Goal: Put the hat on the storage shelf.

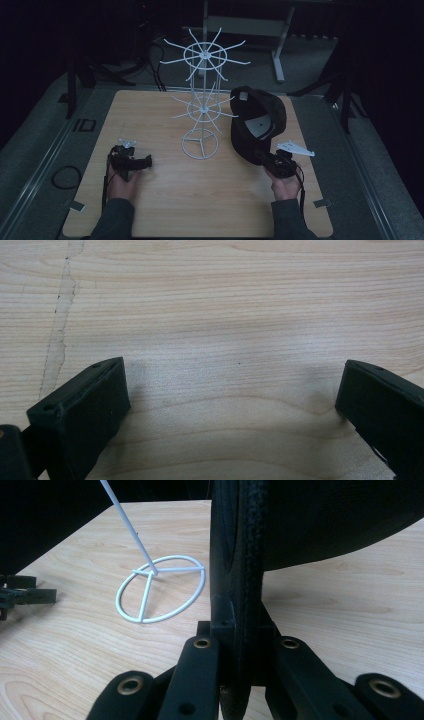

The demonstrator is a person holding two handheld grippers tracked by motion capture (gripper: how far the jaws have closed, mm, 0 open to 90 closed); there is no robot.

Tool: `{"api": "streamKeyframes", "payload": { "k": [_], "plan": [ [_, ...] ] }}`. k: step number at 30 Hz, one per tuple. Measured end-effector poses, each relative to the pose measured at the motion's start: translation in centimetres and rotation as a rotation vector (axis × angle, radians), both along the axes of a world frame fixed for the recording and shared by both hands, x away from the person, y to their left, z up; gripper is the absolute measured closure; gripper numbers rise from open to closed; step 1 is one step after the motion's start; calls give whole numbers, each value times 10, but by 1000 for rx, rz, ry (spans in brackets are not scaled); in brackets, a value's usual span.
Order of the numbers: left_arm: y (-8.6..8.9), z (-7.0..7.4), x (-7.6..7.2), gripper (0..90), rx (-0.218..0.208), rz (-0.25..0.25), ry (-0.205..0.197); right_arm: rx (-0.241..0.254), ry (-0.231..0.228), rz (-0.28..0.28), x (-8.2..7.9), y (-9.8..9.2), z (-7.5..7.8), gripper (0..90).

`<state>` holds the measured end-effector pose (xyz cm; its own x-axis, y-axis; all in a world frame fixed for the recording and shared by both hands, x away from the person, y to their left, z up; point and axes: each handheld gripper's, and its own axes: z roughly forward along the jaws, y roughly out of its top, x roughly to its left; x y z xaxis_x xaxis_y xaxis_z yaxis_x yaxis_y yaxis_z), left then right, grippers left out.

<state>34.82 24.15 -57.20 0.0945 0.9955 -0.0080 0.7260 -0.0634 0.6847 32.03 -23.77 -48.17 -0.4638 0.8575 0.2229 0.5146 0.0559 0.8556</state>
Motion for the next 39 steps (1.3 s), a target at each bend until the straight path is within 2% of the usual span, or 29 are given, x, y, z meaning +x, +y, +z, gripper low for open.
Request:
{"api": "streamKeyframes", "payload": {
  "k": [39],
  "plan": [
    [0,0,0,8,0,0,-1,-22,-42,4,2,1,18,864]
  ]
}}
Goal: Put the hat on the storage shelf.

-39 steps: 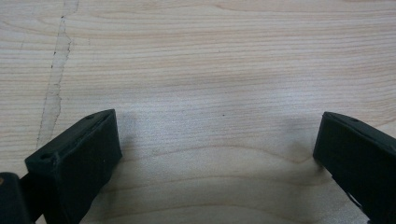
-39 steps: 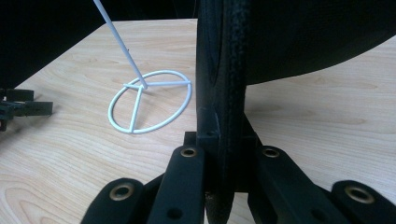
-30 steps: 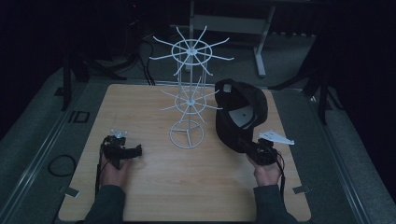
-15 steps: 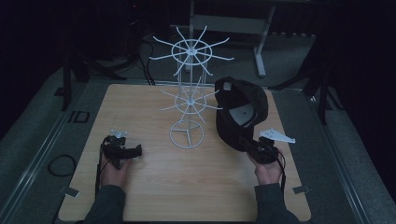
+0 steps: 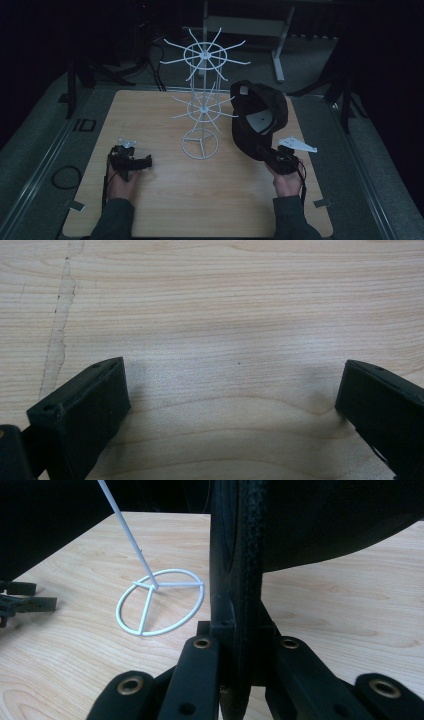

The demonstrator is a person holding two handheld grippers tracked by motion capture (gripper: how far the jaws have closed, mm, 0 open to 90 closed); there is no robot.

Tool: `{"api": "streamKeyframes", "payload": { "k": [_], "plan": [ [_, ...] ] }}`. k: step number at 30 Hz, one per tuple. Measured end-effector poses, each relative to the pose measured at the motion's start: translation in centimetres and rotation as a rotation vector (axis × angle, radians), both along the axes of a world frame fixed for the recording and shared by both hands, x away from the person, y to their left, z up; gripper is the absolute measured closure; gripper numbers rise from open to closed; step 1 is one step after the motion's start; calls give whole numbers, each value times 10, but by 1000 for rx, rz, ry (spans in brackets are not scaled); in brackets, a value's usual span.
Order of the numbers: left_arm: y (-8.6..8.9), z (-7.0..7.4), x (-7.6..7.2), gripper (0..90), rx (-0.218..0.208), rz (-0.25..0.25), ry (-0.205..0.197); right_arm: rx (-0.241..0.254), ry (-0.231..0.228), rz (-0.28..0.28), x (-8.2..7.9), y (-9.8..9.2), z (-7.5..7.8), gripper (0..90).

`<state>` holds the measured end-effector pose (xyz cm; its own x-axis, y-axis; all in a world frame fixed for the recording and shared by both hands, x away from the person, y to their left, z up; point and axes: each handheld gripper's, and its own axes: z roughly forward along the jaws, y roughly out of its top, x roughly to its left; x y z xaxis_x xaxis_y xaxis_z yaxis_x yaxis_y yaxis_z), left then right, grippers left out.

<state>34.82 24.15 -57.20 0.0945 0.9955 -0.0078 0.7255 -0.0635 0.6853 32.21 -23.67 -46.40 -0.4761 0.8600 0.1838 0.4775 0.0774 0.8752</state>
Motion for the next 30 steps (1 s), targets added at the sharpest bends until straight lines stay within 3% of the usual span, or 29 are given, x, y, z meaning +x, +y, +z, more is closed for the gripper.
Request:
{"api": "streamKeyframes", "payload": {
  "k": [30],
  "plan": [
    [0,0,0,8,0,0,0,-4,-30,0,2,3,11,864]
  ]
}}
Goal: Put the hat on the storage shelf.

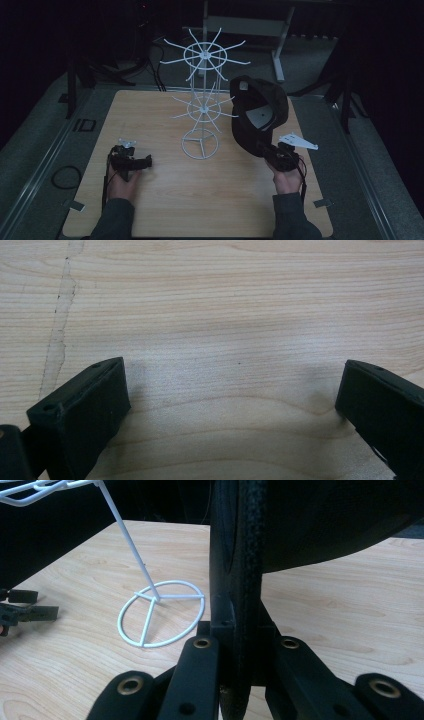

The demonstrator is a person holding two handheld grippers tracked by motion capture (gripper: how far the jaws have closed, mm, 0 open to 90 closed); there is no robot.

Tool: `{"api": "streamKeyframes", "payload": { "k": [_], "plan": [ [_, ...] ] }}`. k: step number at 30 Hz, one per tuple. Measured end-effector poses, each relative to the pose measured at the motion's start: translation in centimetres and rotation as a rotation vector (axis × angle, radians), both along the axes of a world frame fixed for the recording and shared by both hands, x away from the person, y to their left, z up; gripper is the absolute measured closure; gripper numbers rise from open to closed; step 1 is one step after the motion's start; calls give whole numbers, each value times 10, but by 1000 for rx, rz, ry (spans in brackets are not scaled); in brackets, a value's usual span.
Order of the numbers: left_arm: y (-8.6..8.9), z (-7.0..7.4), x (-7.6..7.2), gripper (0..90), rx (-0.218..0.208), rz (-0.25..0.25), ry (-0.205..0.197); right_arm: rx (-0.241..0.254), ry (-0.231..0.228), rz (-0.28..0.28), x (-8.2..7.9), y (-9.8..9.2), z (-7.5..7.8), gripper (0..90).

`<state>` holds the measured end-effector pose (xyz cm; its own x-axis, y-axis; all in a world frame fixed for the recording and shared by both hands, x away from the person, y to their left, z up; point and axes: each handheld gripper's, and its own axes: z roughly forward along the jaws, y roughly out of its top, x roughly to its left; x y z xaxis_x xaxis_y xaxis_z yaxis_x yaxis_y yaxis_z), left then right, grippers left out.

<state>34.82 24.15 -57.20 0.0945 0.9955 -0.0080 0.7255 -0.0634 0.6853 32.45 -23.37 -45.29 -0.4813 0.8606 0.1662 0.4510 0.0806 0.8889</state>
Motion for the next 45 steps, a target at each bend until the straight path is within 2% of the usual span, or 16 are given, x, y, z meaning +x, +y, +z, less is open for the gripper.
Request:
{"api": "streamKeyframes", "payload": {
  "k": [45],
  "plan": [
    [0,0,0,8,0,0,0,-10,-42,-2,2,-1,18,864]
  ]
}}
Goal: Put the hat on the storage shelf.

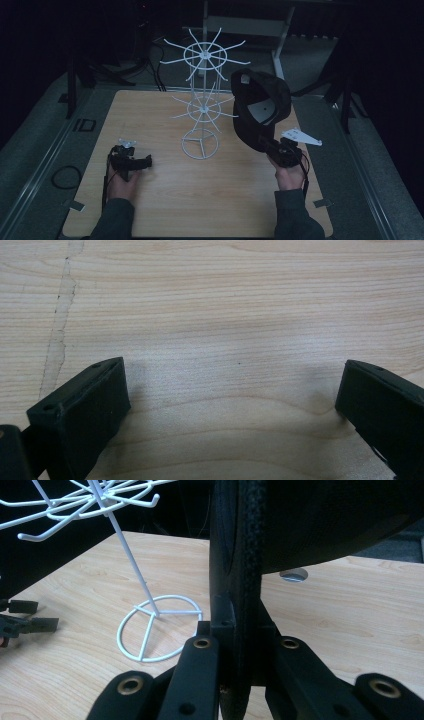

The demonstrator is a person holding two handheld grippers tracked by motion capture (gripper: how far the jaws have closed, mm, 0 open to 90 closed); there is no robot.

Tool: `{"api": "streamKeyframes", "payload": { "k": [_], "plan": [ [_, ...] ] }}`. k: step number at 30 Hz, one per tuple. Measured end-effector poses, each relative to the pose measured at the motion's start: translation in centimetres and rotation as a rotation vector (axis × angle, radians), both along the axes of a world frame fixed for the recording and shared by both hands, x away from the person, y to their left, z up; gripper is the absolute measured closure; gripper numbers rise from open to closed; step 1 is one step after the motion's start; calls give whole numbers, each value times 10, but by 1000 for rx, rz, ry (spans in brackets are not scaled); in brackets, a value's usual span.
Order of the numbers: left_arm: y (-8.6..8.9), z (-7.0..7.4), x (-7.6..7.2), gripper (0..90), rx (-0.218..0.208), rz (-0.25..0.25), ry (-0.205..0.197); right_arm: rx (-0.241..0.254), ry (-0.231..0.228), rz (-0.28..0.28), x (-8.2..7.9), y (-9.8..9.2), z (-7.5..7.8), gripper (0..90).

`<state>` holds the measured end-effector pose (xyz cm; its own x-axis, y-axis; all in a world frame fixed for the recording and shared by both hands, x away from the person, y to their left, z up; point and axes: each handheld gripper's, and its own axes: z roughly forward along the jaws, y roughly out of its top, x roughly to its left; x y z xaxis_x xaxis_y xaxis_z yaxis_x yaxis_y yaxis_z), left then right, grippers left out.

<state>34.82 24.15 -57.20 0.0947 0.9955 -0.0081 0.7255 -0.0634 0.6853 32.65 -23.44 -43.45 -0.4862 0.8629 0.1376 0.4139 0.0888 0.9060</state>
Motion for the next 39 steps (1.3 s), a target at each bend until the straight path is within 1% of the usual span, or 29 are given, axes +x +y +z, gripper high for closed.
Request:
{"api": "streamKeyframes", "payload": {
  "k": [23,31,39],
  "plan": [
    [0,0,0,8,-1,0,0,-4,-16,4,1,2,6,864],
    [0,0,0,8,0,0,0,5,-20,3,1,4,8,864],
    [0,0,0,9,-1,0,-1,3,-31,3,1,5,11,864]
  ]
}}
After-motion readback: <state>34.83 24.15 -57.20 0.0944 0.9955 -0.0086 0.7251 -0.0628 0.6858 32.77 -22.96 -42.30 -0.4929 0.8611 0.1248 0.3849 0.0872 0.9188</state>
